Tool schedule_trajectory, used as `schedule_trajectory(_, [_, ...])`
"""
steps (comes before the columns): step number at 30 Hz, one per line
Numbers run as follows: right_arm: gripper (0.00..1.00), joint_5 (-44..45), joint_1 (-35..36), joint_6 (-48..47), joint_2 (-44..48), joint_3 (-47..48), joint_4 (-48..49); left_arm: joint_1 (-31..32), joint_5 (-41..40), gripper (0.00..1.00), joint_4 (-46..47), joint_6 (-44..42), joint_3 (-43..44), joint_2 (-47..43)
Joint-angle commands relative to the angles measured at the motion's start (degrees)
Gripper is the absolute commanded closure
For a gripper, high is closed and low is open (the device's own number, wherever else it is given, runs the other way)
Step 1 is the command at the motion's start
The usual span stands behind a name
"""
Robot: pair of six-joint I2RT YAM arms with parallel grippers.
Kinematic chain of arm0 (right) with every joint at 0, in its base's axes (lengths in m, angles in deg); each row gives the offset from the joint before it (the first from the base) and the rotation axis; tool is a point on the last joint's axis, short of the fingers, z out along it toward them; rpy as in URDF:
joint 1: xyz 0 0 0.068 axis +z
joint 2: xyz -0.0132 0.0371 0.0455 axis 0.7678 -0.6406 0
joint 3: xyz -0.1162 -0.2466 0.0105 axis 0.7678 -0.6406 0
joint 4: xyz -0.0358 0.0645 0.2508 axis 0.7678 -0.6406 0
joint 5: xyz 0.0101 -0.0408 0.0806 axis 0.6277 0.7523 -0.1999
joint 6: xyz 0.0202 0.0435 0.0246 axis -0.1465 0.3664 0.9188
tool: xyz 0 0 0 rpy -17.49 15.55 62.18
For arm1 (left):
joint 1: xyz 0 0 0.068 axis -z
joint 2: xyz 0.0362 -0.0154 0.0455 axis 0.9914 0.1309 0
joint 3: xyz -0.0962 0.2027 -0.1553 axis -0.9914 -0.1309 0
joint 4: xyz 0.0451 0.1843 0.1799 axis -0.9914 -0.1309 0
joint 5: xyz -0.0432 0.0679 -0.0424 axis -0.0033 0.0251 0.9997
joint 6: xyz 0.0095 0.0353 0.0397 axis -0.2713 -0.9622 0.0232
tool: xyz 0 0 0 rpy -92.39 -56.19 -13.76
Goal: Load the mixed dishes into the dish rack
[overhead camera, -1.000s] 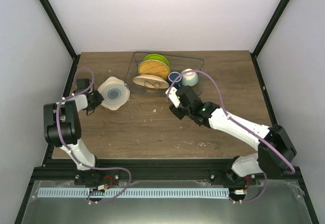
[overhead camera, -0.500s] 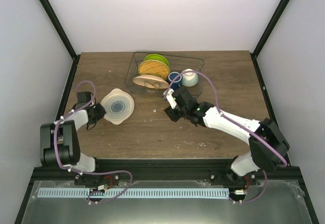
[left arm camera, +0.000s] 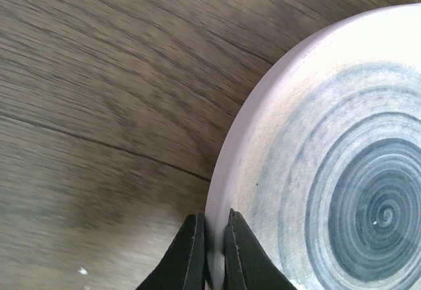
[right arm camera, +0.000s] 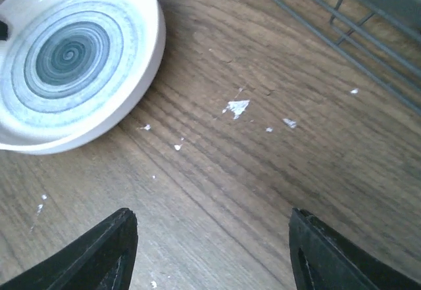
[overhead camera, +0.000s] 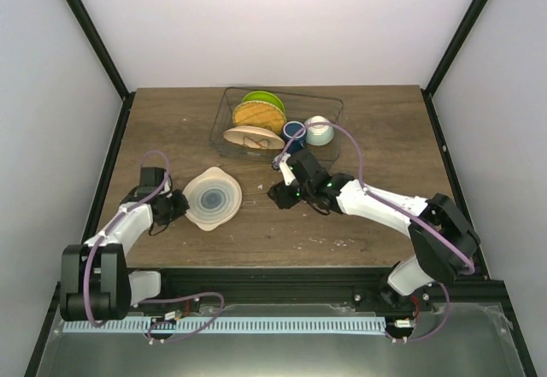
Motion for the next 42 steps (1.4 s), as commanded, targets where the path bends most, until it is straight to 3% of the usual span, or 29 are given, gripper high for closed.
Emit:
schedule_trajectory(1, [0.34, -5.9, 0.3, 6.3, -0.7, -1.6, 3.6, 4.1, 4.6, 1.0, 0.9, 3.0, 1.4, -4.5])
schedule_trajectory(9, [0.27, -12.1, 0.3, 11.9, -3.8, -2.1, 6.0, 10.5, 2.7, 1.0, -0.5, 5.2, 2.3, -8.2])
schedule_trajectory(17, [0.27, -14.9, 0.3, 14.7, -6.6, -3.4, 9.0, 13.2, 2.7, 1.0, -0.4, 7.0, 0.4, -12.7])
schedule_trajectory(23, [0.27, -17.9, 0.3, 16.4, -8.2, -2.4, 11.3, 13.5, 2.7, 1.0, -0.5, 7.0, -0.9, -14.7])
schedule_trajectory(31, [0.26, -13.8, 0.0, 14.2, -5.9, -1.4, 7.0, 13.4, 1.4, 1.0, 0.0, 6.6, -1.3, -13.9])
schedule_trajectory(42, [0.25, -18.2, -0.5, 15.1, -5.2, -2.2, 9.8, 13.5, 1.4, 1.0, 0.1, 6.8, -1.4, -14.1])
